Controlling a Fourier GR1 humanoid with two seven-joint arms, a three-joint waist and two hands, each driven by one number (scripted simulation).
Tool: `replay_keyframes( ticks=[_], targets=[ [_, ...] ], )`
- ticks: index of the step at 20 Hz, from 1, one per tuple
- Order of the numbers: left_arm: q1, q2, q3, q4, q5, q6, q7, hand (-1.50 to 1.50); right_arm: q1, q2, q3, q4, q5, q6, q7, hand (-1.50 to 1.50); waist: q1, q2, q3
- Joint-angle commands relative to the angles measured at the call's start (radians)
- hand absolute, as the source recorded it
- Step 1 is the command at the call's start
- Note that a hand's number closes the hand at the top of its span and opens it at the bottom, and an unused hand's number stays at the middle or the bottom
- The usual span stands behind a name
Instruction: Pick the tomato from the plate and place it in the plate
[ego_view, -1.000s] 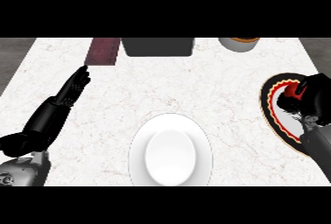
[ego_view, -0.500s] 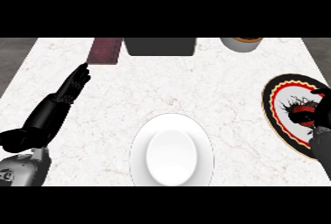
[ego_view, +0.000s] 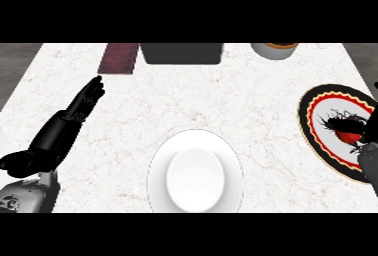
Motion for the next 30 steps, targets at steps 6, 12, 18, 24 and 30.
replay_keyframes(
  ticks=[6,12,18,24,30],
  targets=[
    [0.055,0.010,0.032,-0.031,0.006,-0.009,-0.022,0.00,0.105,0.076,-0.176,-0.283,-0.378,0.074,-0.256,-1.50,-0.018,-0.008,0.000],
    [0.042,-0.005,0.025,-0.010,-0.001,-0.008,0.003,0.00,0.306,0.150,-0.286,-0.538,-0.623,0.191,-0.380,-1.50,-0.037,-0.008,-0.001],
    [-0.023,-0.008,0.045,-0.012,-0.003,-0.008,0.037,0.00,0.542,0.067,-0.439,-0.714,-0.805,0.414,-0.434,-1.50,-0.035,-0.005,-0.001],
    [-0.039,-0.048,0.027,0.010,-0.038,-0.007,0.044,0.00,0.729,0.099,-0.524,-0.861,-0.845,0.519,-0.432,-1.50,-0.018,-0.003,-0.001],
    [0.031,-0.052,0.034,-0.057,-0.043,-0.026,0.048,0.00,0.891,0.149,-0.619,-0.952,-0.890,0.656,-0.485,-1.50,-0.015,-0.004,-0.001]
  ],
)
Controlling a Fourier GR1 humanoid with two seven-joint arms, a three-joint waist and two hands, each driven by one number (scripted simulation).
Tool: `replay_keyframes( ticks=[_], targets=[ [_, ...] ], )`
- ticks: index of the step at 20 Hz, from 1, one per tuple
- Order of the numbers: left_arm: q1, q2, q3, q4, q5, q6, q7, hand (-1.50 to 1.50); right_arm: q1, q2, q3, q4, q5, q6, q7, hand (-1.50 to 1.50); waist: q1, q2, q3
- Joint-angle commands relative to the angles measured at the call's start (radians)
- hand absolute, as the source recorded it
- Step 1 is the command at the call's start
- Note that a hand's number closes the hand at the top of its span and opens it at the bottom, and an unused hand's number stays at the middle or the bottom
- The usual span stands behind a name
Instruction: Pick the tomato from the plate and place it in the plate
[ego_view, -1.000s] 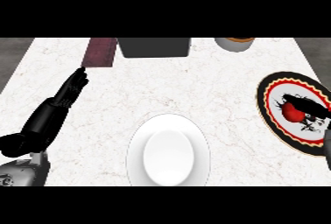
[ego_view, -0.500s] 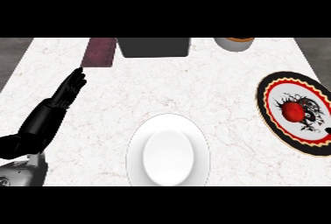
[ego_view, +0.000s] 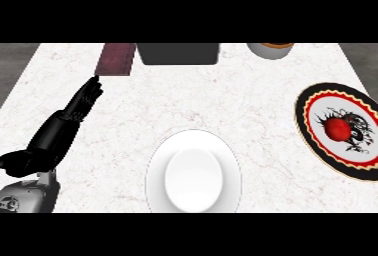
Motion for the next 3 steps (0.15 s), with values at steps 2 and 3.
replay_keyframes(
  ticks=[2,3],
  targets=[
    [-0.017,-0.014,0.001,-0.015,-0.027,-0.009,0.009,0.00,0.077,0.021,-0.065,-0.061,-0.021,0.116,0.008,-1.50,0.004,0.001,0.000],
    [0.064,-0.032,-0.013,-0.017,-0.018,-0.019,-0.032,0.00,0.054,0.072,0.003,-0.039,0.044,0.085,-0.044,-1.50,0.009,0.001,0.000]
  ],
)
